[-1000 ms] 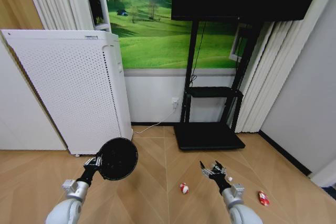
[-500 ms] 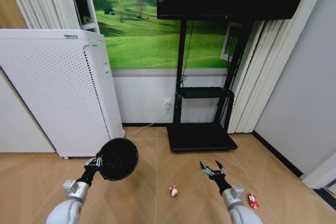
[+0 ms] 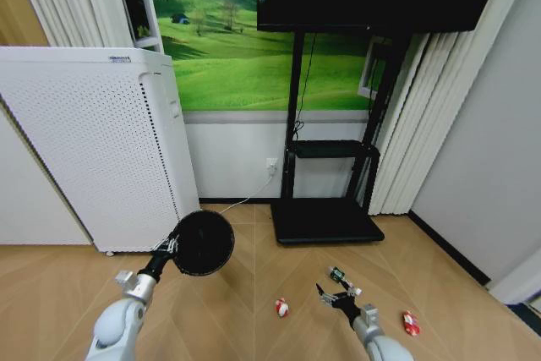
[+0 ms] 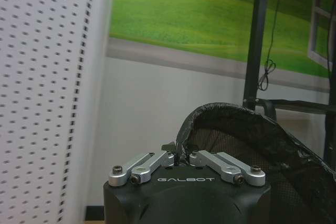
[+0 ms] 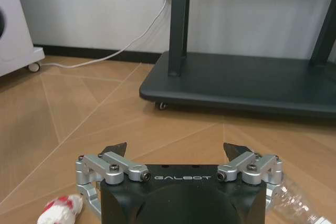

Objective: Pick up the trash bin and place the garbage on the floor into it.

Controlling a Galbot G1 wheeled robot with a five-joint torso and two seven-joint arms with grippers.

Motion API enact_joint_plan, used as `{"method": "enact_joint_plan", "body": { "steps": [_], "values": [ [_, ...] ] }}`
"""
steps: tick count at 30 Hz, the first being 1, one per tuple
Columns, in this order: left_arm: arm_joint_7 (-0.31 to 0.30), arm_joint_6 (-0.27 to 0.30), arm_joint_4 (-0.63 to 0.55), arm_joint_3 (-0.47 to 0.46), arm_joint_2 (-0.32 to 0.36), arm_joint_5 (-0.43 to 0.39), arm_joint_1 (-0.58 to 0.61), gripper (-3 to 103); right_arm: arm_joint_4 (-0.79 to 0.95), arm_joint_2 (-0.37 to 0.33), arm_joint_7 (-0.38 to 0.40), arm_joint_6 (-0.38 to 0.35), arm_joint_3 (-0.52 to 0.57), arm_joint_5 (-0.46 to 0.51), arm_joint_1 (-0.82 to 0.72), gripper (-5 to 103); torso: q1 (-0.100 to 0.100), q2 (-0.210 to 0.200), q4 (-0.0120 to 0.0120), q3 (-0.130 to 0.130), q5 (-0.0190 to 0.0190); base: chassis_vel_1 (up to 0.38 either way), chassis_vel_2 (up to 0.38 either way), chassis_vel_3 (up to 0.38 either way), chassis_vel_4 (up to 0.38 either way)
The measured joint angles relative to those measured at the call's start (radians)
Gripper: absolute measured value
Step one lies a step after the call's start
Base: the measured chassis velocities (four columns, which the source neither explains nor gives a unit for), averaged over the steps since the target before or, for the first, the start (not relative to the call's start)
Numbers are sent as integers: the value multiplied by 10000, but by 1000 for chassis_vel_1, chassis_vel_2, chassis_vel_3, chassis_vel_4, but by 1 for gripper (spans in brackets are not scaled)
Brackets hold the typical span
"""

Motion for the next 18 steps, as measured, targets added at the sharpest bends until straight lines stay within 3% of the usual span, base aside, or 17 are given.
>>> {"method": "enact_joint_plan", "body": {
  "steps": [2,9,18],
  "values": [
    [-22,80,574,818,159,15,-885,7,-161,1,-175,-304,-193,57,-52,100,0,0,-1,0,-1,0,0,0,0],
    [-220,274,952,2229,-199,136,-1836,7,-854,50,-389,-441,-745,213,-34,100,0,0,-4,1,-1,0,0,0,0],
    [-687,481,679,2889,-644,334,-1760,7,-1250,87,-815,-575,-1639,207,352,100,0,0,-1,-1,-1,0,0,0,0]
  ]
}}
